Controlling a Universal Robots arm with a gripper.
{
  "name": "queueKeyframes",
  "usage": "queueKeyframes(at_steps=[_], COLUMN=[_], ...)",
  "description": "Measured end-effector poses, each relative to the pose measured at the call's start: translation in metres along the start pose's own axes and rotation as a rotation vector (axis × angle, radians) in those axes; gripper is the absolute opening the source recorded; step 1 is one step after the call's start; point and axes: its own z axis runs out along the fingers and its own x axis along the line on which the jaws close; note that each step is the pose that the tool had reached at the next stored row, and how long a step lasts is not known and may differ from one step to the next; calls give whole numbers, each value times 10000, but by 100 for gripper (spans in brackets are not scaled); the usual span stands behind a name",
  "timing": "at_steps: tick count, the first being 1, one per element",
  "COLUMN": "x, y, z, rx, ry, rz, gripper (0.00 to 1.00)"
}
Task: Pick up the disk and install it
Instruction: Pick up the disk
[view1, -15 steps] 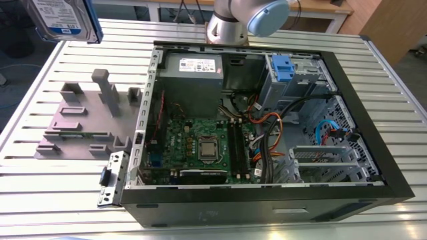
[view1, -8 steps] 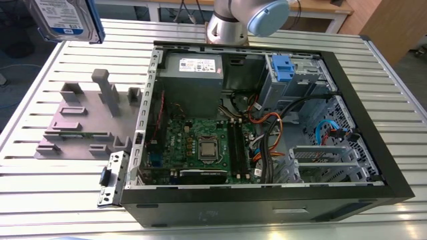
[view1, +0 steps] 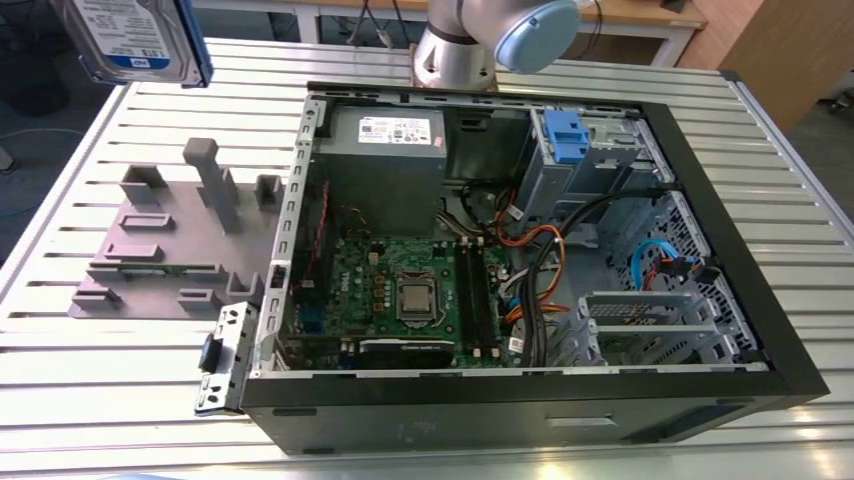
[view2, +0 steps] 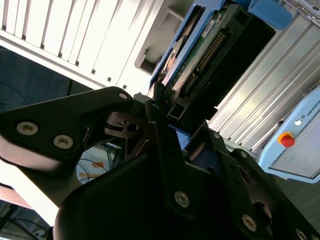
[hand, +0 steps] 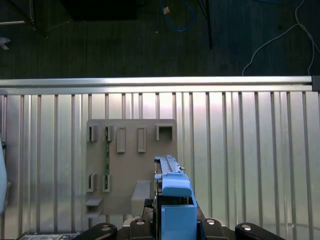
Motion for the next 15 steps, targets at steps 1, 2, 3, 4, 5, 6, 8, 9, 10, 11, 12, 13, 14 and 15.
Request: queueKeyframes(at_steps=[1,2,3,4,5,6,8,9,10,11,12,13,14,15], x=[0,0,0,-1,-1,-1,-1,-1,-1,-1,-1,-2,-2,-2], y=[-3,-7,-11,-14,-18,-22,-29,-33,-36,-40,-45,-49,-54,-58], z=[0,0,0,-1,0,0,0,-1,-1,-1,-1,-2,-2,-2], rx=[1,1,0,0,0,1,1,0,0,1,0,0,0,0], ry=[-1,-1,0,0,0,-1,-1,0,0,0,0,0,0,1], rz=[0,0,0,0,0,1,0,0,0,0,0,0,0,0], gripper=[37,37,37,37,37,37,37,37,37,37,37,37,37,37])
